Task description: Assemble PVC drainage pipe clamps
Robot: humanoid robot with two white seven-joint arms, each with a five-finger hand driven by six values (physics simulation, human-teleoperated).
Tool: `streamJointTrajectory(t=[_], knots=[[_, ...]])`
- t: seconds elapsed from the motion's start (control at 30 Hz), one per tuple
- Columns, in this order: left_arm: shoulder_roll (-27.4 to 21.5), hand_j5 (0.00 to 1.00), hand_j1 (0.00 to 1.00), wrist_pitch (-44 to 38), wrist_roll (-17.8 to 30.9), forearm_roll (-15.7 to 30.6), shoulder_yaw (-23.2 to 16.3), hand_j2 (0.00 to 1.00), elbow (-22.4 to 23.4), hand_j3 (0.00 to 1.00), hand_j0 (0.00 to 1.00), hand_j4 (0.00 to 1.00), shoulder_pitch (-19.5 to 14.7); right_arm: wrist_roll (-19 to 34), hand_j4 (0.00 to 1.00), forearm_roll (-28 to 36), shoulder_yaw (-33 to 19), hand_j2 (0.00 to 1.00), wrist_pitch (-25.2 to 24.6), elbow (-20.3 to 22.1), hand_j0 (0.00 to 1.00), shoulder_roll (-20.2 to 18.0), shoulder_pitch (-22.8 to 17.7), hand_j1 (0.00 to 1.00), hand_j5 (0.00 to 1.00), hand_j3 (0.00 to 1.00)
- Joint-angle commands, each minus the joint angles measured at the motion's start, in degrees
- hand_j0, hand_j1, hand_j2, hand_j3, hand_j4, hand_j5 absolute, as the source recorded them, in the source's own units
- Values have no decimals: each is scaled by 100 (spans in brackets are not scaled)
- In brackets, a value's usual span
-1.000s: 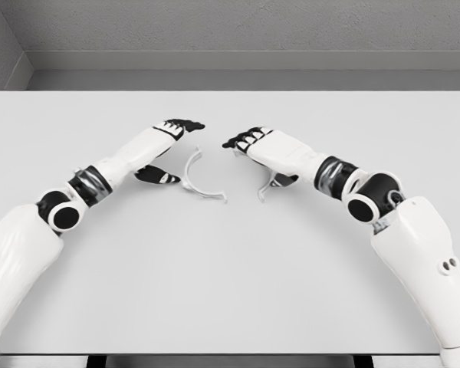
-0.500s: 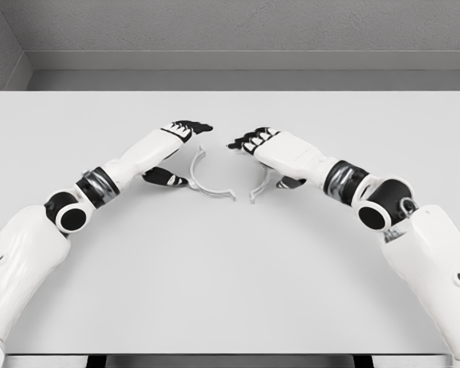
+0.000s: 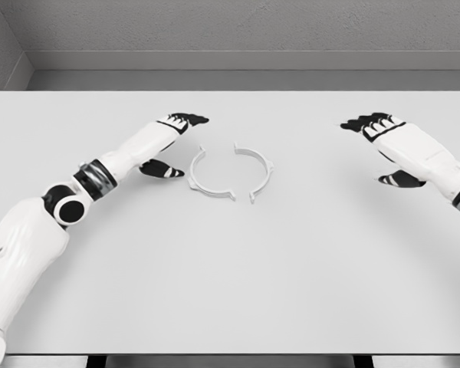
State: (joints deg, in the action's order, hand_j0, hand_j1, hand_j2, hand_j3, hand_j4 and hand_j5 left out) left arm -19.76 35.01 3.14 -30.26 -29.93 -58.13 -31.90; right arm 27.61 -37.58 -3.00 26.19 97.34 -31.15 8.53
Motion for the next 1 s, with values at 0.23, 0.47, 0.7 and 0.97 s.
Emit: streamJointTrajectory(t=[0.23,0.47,0.7,0.97], knots=[[121,100,100,-1,3,37,-5,100,-6,100,100,100,9,34,100,40,-526,100,316,-488,100,-32,-44,100,100,100],[209,100,100,-1,-6,37,4,100,-23,100,100,100,26,25,100,49,-499,100,360,-444,100,3,-18,100,100,100],[323,100,100,-1,-6,29,13,100,-41,100,100,100,35,25,100,58,-491,100,474,-436,100,12,-18,100,100,100],[323,100,100,-1,-6,29,31,100,-32,100,100,100,35,25,100,58,-482,100,474,-436,100,12,9,100,100,100]])
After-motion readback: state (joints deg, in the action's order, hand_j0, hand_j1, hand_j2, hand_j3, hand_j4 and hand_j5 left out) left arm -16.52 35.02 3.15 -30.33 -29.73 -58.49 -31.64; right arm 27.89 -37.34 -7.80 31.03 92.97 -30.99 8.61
